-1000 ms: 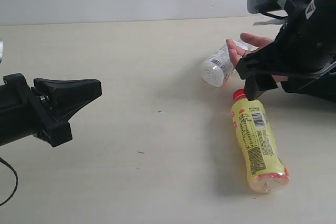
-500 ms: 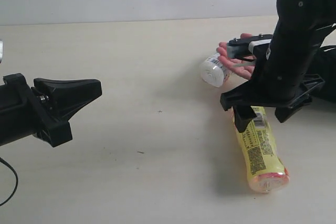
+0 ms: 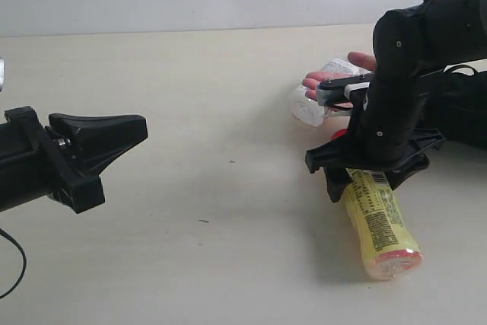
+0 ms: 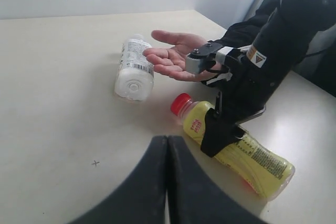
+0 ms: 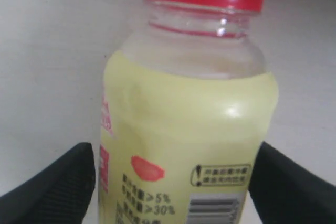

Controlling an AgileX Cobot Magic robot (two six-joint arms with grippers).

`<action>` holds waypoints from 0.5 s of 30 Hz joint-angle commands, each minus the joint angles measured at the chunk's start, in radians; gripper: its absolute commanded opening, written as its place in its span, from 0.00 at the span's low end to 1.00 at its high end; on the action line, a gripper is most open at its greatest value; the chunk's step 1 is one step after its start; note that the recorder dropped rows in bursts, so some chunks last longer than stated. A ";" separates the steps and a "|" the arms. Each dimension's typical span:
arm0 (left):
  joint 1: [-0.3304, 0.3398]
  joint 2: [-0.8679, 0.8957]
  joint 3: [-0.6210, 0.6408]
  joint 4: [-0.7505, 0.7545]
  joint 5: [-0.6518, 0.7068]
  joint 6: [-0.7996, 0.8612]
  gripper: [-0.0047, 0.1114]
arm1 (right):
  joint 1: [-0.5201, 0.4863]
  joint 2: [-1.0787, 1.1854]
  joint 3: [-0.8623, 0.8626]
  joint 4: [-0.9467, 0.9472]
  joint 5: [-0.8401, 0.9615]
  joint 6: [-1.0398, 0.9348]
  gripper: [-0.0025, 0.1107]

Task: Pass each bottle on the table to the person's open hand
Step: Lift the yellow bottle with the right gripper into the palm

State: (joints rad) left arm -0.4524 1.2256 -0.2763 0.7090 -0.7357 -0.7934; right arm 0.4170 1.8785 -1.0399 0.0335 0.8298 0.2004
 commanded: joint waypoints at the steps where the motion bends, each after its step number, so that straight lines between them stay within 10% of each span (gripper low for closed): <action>1: 0.002 -0.004 0.003 -0.006 -0.002 0.004 0.04 | 0.002 0.008 -0.003 0.005 -0.025 0.012 0.60; 11: 0.002 -0.004 0.003 -0.006 -0.002 0.004 0.04 | 0.002 0.008 -0.003 0.005 0.013 0.004 0.02; 15: 0.002 -0.004 0.003 -0.006 -0.002 0.004 0.04 | 0.002 -0.032 -0.003 0.018 0.104 -0.019 0.02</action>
State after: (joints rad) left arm -0.4524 1.2256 -0.2763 0.7090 -0.7357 -0.7934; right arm 0.4170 1.8795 -1.0399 0.0376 0.8886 0.1980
